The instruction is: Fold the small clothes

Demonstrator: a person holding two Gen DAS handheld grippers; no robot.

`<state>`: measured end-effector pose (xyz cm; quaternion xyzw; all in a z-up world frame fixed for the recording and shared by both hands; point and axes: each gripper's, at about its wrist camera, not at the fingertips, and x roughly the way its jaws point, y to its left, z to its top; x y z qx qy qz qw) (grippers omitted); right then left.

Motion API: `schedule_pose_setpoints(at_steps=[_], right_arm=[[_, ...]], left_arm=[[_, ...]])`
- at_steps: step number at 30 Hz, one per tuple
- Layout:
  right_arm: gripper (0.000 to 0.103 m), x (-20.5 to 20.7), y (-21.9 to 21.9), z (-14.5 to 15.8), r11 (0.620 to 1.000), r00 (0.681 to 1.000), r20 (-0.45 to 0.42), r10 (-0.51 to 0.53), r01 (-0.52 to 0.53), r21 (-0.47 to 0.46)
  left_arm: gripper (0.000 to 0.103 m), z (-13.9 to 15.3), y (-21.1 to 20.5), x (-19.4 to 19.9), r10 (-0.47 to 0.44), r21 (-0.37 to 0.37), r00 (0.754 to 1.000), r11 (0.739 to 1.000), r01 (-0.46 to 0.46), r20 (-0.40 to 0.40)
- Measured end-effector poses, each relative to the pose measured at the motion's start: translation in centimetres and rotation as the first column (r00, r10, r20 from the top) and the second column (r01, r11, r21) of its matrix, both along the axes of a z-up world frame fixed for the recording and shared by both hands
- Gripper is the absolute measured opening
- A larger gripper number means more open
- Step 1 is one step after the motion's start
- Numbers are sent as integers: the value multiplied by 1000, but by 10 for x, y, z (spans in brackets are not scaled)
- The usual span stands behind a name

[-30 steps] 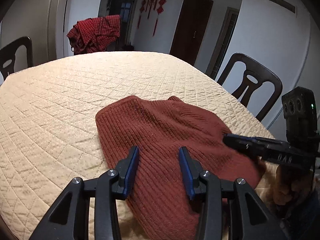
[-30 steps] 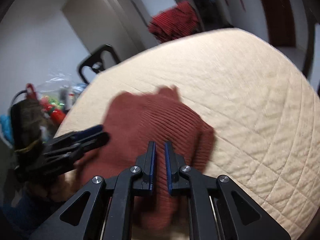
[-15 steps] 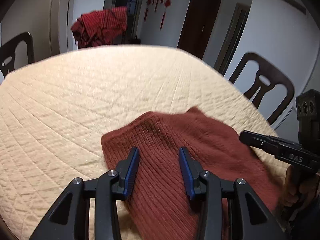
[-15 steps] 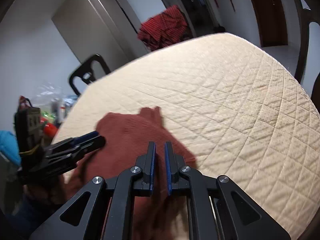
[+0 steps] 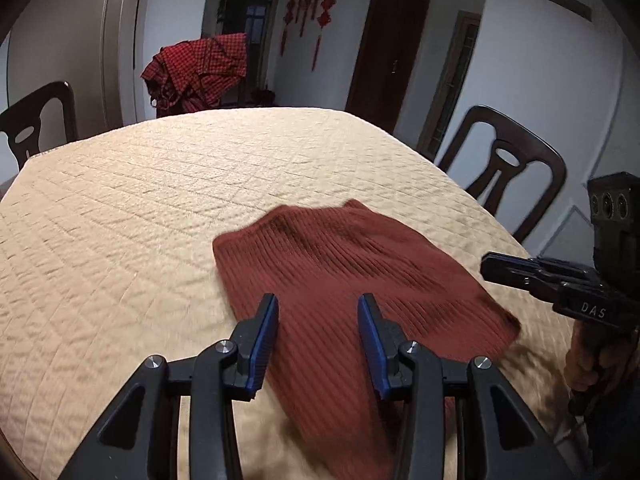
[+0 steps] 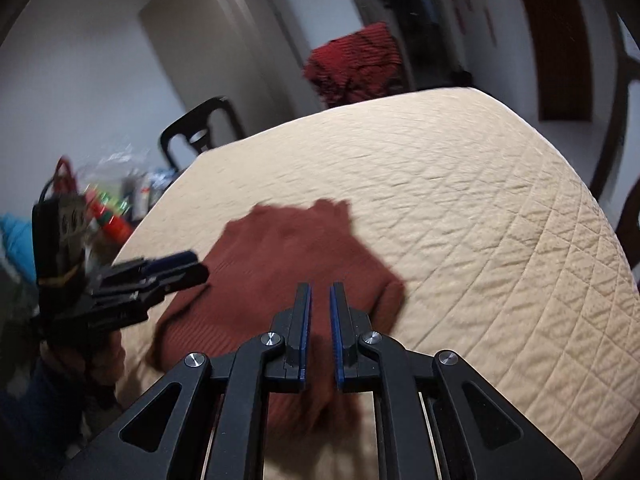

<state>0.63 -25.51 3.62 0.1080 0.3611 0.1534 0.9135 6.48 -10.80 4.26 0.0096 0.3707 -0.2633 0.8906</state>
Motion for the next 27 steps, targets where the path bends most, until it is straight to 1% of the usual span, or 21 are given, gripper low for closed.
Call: schedule_pose_setpoints(at_steps=[3, 6, 9, 10, 11, 18, 22, 25, 27], right_arm=[[9, -19, 12, 1, 998, 999, 17, 47, -47, -31], [9, -28, 14, -8, 996, 998, -1, 68, -68, -51], [9, -24, 14, -25, 996, 998, -53, 37, -41, -80], [6, -23, 12, -29, 997, 998, -58, 34, -38, -73], [6, -22, 10, -30, 997, 998, -55, 29, -33, -67], [6, -23, 11, -28, 997, 998, -59, 19, -23, -67], [9, -26, 6, -20, 1000, 999, -52, 14, -16, -24], [10, -26, 5, -14, 1000, 999, -36, 9, -10, -12], [13, -26, 6, -11, 1000, 1000, -27, 6, -6, -9]], left_arm=[[44, 1, 5, -23, -25, 6, 1000, 1000, 25, 3], [32, -5, 6, -40, -34, 18, 999, 999, 34, -2], [32, -13, 4, -45, -28, 43, 1000, 999, 28, 4], [32, -14, 4, -44, -24, 42, 1000, 999, 24, 2], [32, -14, 4, -43, -19, 35, 1000, 999, 19, -1], [33, -16, 1, -42, 7, 35, 1000, 999, -7, -5], [34, -12, 1, -42, 23, 30, 1000, 999, -23, -13], [35, -9, 0, -41, 41, 31, 999, 999, -41, -7], [36, -6, 0, -40, 56, 33, 998, 998, -56, 1]])
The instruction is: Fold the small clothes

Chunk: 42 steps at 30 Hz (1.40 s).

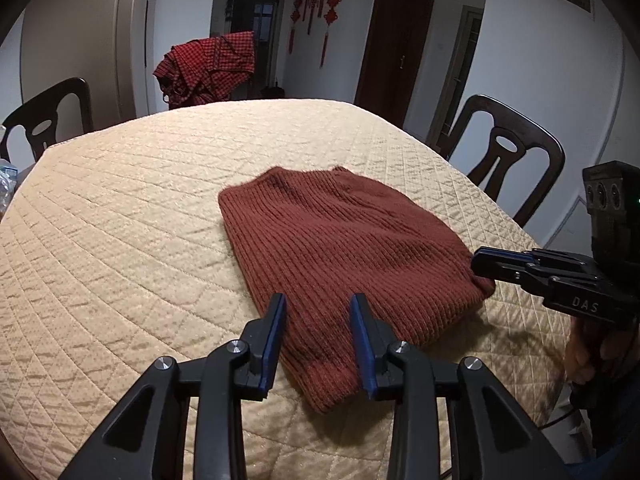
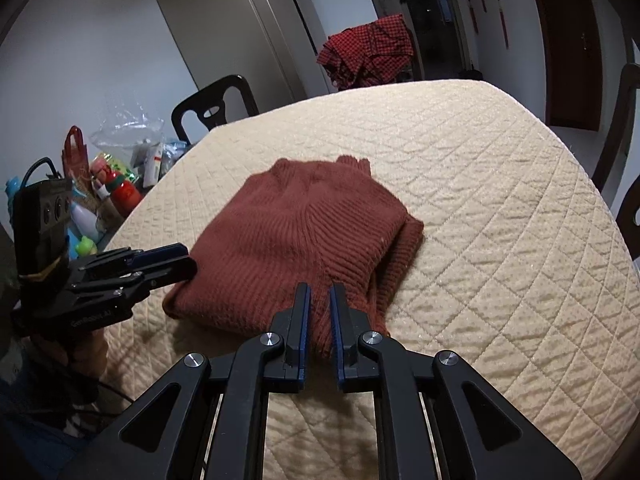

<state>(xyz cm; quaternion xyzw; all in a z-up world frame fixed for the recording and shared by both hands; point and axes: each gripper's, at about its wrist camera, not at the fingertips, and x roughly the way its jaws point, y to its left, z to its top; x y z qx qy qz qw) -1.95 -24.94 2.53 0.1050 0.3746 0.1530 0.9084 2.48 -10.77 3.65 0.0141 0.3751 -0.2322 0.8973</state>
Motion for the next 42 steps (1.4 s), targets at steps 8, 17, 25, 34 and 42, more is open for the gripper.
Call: schedule_pose_setpoints(at_steps=[8, 17, 25, 34, 42], right_arm=[[36, 8, -4, 2, 1000, 1000, 2, -16, 16, 19], [48, 26, -24, -3, 992, 997, -39, -60, 64, 106], [55, 70, -55, -27, 964, 988, -140, -71, 104, 244], [55, 73, -56, -39, 938, 986, -164, 22, 36, 345], [48, 53, -47, -43, 939, 982, -171, 80, -17, 343]], left_arm=[[42, 5, 4, 11, 48, -6, 999, 999, -48, 7], [49, -2, 12, 26, 68, -78, 997, 995, -70, -27], [54, -24, 21, 52, 69, -180, 988, 979, -93, -135], [57, -35, 17, 59, 45, -219, 981, 972, -86, -189], [57, -41, 18, 49, 32, -230, 980, 970, -77, -195]])
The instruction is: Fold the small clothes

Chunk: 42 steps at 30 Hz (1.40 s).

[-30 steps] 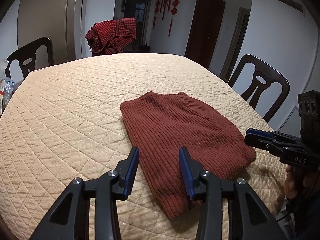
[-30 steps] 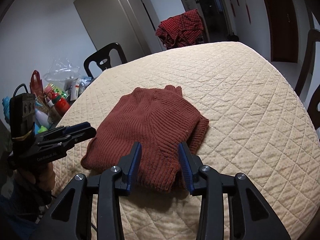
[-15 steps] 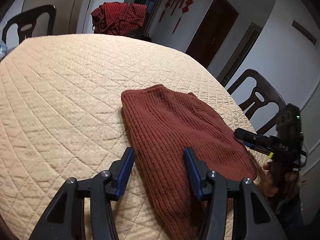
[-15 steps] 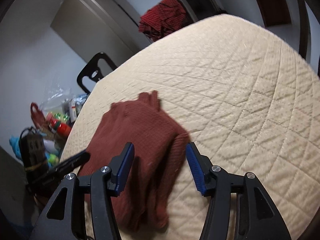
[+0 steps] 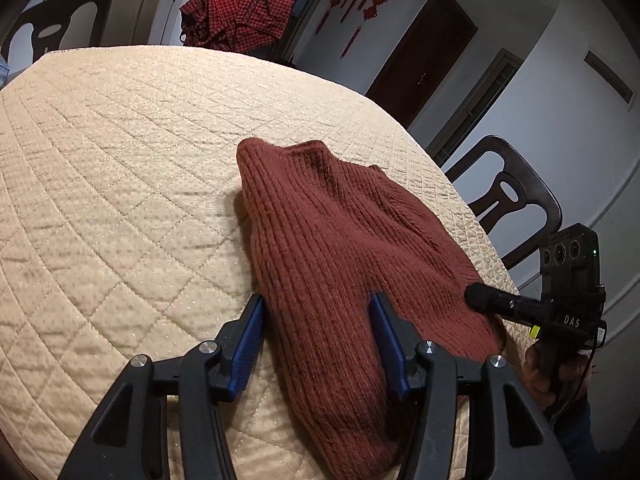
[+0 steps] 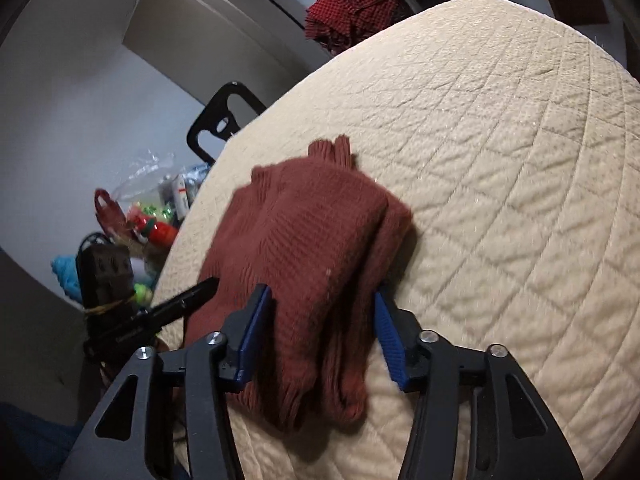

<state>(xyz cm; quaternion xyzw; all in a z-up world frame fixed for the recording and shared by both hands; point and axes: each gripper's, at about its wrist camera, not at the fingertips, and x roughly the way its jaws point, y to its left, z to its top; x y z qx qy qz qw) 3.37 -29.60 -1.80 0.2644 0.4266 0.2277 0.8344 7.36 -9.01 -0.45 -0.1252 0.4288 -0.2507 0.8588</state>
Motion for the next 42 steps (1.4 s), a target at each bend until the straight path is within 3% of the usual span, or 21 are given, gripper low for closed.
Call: schedule_pose_setpoints(at_steps=[5, 7, 10, 17, 26, 34, 42], right_arm=[[32, 8, 0, -1, 999, 1000, -10, -23, 23, 26], [28, 6, 4, 5, 1000, 1000, 9, -29, 29, 0], [25, 4, 3, 12, 999, 999, 17, -45, 45, 17], [25, 5, 22, 37, 1000, 996, 85, -25, 25, 1], [25, 39, 77, 51, 998, 990, 123, 68, -68, -3], [25, 79, 145, 51, 984, 974, 137, 178, -178, -15], [25, 109, 185, 46, 974, 965, 136, 223, -225, 2]], left_arm=[[55, 1, -9, 8, -12, 37, 1000, 999, 12, 8], [45, 5, -12, 8, -13, 57, 1000, 998, 12, 19], [37, 13, -11, 5, -11, 75, 999, 997, 8, 39], [35, 33, -7, 0, -10, 113, 995, 994, -1, 104], [35, 50, 46, 11, 78, 141, 983, 985, -102, 166], [35, 47, 94, 26, 178, 197, 967, 957, -213, 180], [35, 48, 136, 45, 233, 228, 952, 933, -277, 199]])
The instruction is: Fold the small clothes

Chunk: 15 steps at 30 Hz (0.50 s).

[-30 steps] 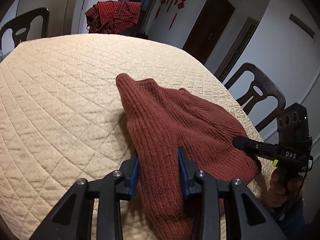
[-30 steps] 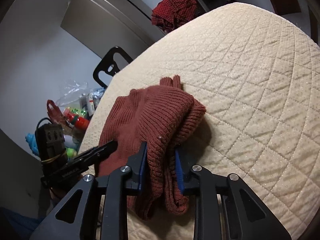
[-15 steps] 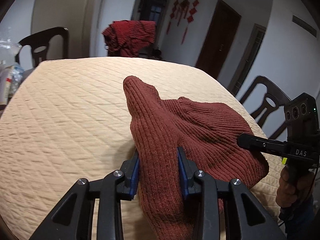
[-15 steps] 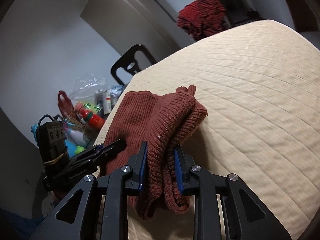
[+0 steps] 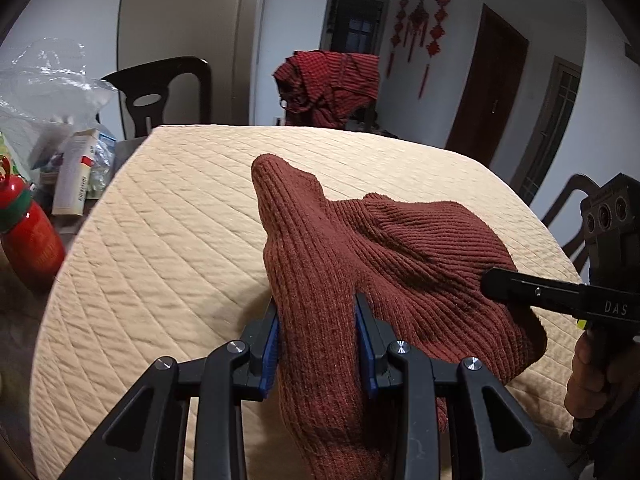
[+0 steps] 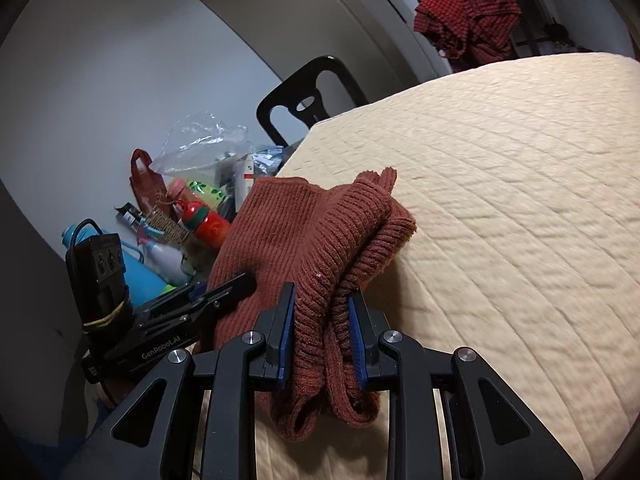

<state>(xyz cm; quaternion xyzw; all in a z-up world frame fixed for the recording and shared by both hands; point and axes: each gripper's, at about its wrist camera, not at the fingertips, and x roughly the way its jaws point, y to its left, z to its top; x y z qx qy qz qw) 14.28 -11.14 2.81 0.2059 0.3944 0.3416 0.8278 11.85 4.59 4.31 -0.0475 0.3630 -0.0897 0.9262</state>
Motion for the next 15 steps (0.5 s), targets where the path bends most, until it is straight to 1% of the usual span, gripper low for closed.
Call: schedule_pose_setpoints(at_steps=[5, 7, 9, 11, 12, 13, 15], right_arm=[[25, 19, 16, -8, 1000, 1000, -27, 15, -15, 15], [25, 27, 21, -14, 1000, 999, -33, 15, -15, 12], [25, 36, 23, -25, 1000, 998, -65, 10, -8, 17], [25, 41, 24, -35, 1000, 995, -98, 7, -8, -13], [28, 42, 23, -39, 999, 994, -111, -2, -2, -37], [29, 40, 21, -41, 999, 993, -117, -6, 1, -41], [30, 34, 14, -35, 999, 995, -100, -21, 15, -52]], left_arm=[[35, -6, 24, 15, 15, -9, 1000, 1000, -15, -2], [36, -13, 32, 22, 12, -20, 1000, 1000, -13, -11], [36, -24, 41, 28, 25, -44, 999, 999, -27, -31], [39, -36, 46, 34, 38, -50, 998, 998, -41, -54], [42, -41, 48, 34, 46, -55, 997, 997, -50, -62], [45, -45, 51, 33, 53, -67, 996, 996, -58, -69], [46, -46, 57, 27, 72, -91, 996, 993, -78, -59]])
